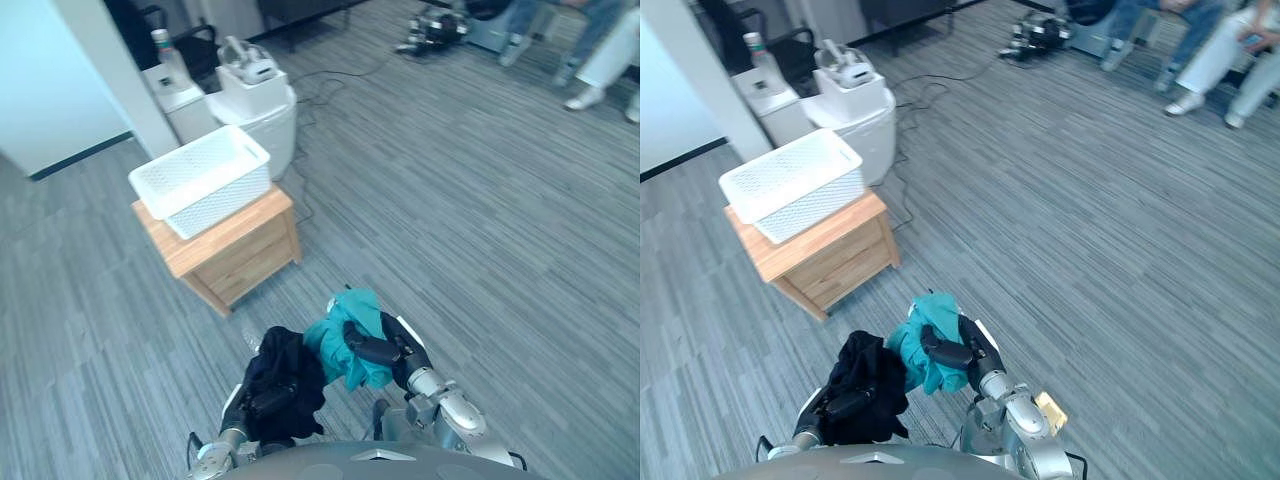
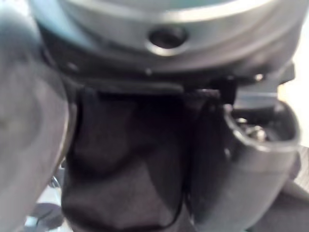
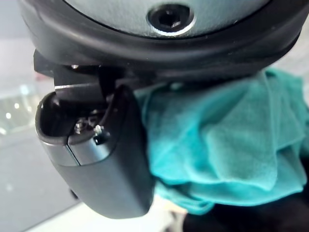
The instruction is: Tidy up the quilt and then pick up the clothes from the bed and put them into the laundry hamper
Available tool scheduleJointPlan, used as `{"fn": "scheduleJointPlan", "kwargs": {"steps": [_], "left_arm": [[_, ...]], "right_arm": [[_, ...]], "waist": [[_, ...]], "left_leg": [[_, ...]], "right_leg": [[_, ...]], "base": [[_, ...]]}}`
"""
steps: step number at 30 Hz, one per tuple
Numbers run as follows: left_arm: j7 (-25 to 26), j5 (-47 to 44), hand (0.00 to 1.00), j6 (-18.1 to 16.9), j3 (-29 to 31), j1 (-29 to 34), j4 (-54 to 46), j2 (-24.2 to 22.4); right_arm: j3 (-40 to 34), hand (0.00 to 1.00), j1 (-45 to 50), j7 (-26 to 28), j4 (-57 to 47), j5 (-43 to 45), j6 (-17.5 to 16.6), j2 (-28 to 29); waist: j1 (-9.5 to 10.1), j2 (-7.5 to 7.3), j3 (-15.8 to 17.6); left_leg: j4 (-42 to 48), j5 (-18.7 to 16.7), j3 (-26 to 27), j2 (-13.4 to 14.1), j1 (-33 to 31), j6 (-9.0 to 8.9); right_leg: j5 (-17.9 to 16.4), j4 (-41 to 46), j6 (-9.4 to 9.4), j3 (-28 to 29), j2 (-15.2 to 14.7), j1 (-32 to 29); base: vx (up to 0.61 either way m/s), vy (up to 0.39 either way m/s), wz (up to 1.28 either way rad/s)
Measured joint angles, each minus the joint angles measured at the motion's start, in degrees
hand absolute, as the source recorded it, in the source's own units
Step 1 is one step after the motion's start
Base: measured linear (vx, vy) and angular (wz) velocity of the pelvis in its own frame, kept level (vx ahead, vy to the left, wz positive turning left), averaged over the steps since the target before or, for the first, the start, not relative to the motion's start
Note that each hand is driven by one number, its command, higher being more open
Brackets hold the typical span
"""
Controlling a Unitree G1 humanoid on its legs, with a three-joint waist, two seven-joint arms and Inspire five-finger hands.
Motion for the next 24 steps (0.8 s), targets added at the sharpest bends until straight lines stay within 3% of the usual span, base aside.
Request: {"fn": "scheduleJointPlan", "kwargs": {"steps": [2,5,8,10,12,14,15,16,17,18,19,21,22,23,24], "left_arm": [[-2.3,0.6,0.00,0.4,-2.4,-0.8,-0.1,0.0],[-4.5,0.6,0.00,1.2,-3.0,-1.5,0.0,0.7],[-4.7,0.6,0.00,1.5,-3.7,-2.6,1.9,0.7],[-4.8,0.5,0.00,1.5,-3.9,-3.6,2.6,0.6],[-5.1,0.5,0.00,1.4,-2.8,-4.3,1.6,0.1],[-5.0,0.5,0.00,1.3,-2.1,-4.0,1.6,-1.1],[-4.9,0.4,0.00,0.4,-1.2,-2.8,0.7,-2.2],[-5.0,0.3,0.00,-0.1,-0.9,-1.7,-0.8,-1.6],[-5.1,0.2,0.00,-1.4,0.1,-1.5,-1.6,-1.3],[-4.4,0.3,0.00,-1.0,0.4,-2.4,-1.3,-1.6],[-4.4,0.3,0.00,-1.1,0.4,-2.5,-1.2,-1.6],[-4.4,0.3,0.00,-1.9,0.2,-2.4,-1.0,-2.1],[-4.3,0.3,0.00,-2.2,0.3,-2.4,-0.6,-2.6],[-4.3,0.2,0.00,-2.5,1.2,-1.9,-1.2,-3.1],[-4.5,0.3,0.00,-2.9,2.3,-0.4,-2.7,-1.5]], "right_arm": [[-2.2,0.00,0.4,-0.9,0.9,0.1,0.3,0.8],[-4.0,0.00,0.5,-1.3,2.8,1.3,0.1,2.6],[-4.4,0.00,1.1,-1.9,6.5,2.9,-0.2,3.6],[-5.0,0.00,2.4,-2.0,7.6,3.3,-0.2,3.9],[-5.0,0.00,3.5,-2.0,7.6,4.2,-0.2,3.4],[-3.9,0.00,3.1,-1.6,7.6,4.2,-0.3,2.5],[-3.3,0.00,1.1,-0.1,7.1,4.1,-0.8,1.5],[-3.2,0.00,0.8,0.9,6.4,4.1,-1.3,1.7],[-3.0,0.00,0.8,2.3,6.8,4.1,-2.2,2.9],[-2.8,0.00,0.8,2.7,7.2,4.0,-1.9,3.0],[-2.5,0.00,0.8,3.2,7.1,4.0,-1.8,2.7],[-2.3,0.00,0.9,4.6,7.1,4.0,-1.8,1.7],[-2.2,0.00,1.1,5.0,7.1,3.9,-1.8,1.4],[-1.8,0.00,0.8,5.7,7.0,3.8,-1.8,1.7],[-1.0,0.00,1.4,6.8,7.1,3.6,-2.0,2.6]], "waist": [[-0.04,-0.54,-0.2],[0.16,-1.37,-0.5],[-0.26,-0.86,-0.8],[-0.72,-0.98,-0.4],[-0.24,-1.01,1.6],[-0.02,0.04,1.5],[0.22,2.41,2.7],[-0.25,2.57,3.4],[-0.40,0.92,5.5],[-0.31,0.24,5.5],[-0.60,0.02,5.5],[-0.72,0.26,5.4],[-0.25,1.54,4.5],[0.42,0.51,4.6],[0.77,-3.84,3.4]], "left_leg": [[-2.5,2.2,2.0,-0.7,0.0,0.34],[-2.9,3.6,-0.3,-2.0,-1.2,1.01],[-1.0,4.0,-1.7,-2.8,-2.4,1.40],[5.9,3.8,-0.3,-3.5,-6.1,4.00],[15.9,5.8,1.5,-3.5,-10.5,6.44],[17.6,8.5,1.6,-3.4,-12.1,6.27],[14.4,4.0,2.0,-1.1,-11.8,3.03],[12.1,1.0,2.6,-0.1,-11.2,0.20],[12.7,0.0,3.4,0.2,-10.2,0.52],[14.1,-1.5,3.6,0.5,-11.7,-1.02],[13.6,-1.3,3.6,0.3,-12.8,-0.79],[10.8,-0.5,3.8,0.6,-14.7,-0.73],[10.5,-0.5,4.3,0.9,-15.0,-0.44],[11.6,-0.5,5.4,0.6,-15.2,0.13],[13.6,-1.1,7.4,-2.6,-15.4,1.90]], "right_leg": [[-0.1,-0.5,0.02,-2.5,-1.1,1.1],[-0.2,-1.3,0.81,-4.1,-2.1,1.4],[-1.8,-0.9,1.81,-4.9,-3.1,2.2],[-2.9,-0.1,2.07,-3.9,-3.9,2.2],[-2.9,-2.6,2.09,-3.7,-4.2,4.3],[-2.7,-9.9,2.38,-0.2,-1.9,7.4],[-3.8,-1.7,0.07,3.3,1.7,4.4],[-5.5,4.8,-2.09,4.2,3.0,2.5],[-9.6,7.7,-2.60,6.3,3.4,3.0],[-10.1,5.7,-2.96,8.7,4.1,3.6],[-10.1,4.9,-2.97,8.9,3.9,3.8],[-10.0,1.2,-2.89,10.0,4.2,3.4],[-9.7,0.7,-2.11,10.7,5.2,4.0],[-10.4,8.0,-2.60,11.1,4.3,1.8],[-14.6,10.2,-2.09,11.4,0.4,2.3]], "base": [[-0.02,-0.057,1.17],[-0.08,-0.011,0.53],[-0.09,0.017,0.43],[-0.13,0.005,0.56],[-0.19,-0.001,0.34],[-0.08,-0.059,-0.35],[0.01,-0.096,-0.67],[0.02,-0.107,-0.62],[-0.06,-0.036,-0.31],[-0.06,-0.010,-0.22],[-0.03,0.030,-0.18],[0.08,0.120,-0.43],[0.19,0.149,-0.74],[0.24,0.067,-0.69],[0.30,0.077,-0.35]]}}
